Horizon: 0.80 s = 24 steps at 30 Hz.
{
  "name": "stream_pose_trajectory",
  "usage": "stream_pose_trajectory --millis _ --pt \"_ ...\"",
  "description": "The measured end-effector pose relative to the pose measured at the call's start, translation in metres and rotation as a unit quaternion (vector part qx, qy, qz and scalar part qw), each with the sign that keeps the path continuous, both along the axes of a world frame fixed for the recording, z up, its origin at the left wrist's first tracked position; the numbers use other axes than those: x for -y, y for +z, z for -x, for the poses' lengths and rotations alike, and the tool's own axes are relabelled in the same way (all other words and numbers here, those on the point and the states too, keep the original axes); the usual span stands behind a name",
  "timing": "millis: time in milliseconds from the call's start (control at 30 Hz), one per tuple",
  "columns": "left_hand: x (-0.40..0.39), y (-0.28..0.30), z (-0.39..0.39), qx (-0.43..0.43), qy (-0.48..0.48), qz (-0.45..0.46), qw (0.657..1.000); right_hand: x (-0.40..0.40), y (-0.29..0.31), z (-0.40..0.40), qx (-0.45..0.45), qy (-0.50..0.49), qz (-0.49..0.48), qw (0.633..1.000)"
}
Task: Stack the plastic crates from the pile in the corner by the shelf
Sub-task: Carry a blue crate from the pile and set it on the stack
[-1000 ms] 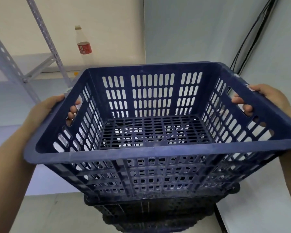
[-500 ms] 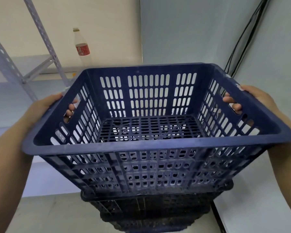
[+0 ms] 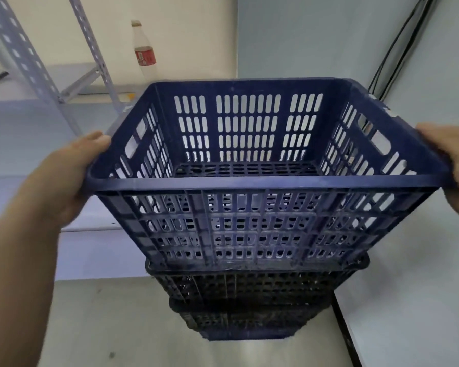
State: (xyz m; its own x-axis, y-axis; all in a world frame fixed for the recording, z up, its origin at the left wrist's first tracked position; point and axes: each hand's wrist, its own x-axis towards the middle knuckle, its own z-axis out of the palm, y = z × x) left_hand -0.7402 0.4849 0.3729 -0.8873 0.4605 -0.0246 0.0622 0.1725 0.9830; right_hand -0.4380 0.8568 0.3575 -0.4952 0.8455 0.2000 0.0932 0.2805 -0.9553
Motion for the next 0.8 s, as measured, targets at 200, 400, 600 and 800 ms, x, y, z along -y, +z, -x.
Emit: stream_pose_trajectory --millis 200,400,600,800 --pt "-0.009 -0.006 -0.004 -0.034 0.071 0.005 0.997 -0.005 -0.007 0.003 0.047 -0.045 -0.028 0.998" --pt "-0.009 0.001 -0.007 -0.061 0.068 0.042 0.995 0.005 0.002 0.004 0.114 -0.053 -0.045 0.991" --pt "-0.007 0.011 -0.041 -0.450 0.032 0.312 0.836 0.083 0.038 0.005 0.307 -0.064 -0.346 0.884" --pt "-0.016 -0.014 -0.059 -0.602 -0.040 0.311 0.735 0.125 0.009 0.034 0.352 0.060 -0.471 0.806"
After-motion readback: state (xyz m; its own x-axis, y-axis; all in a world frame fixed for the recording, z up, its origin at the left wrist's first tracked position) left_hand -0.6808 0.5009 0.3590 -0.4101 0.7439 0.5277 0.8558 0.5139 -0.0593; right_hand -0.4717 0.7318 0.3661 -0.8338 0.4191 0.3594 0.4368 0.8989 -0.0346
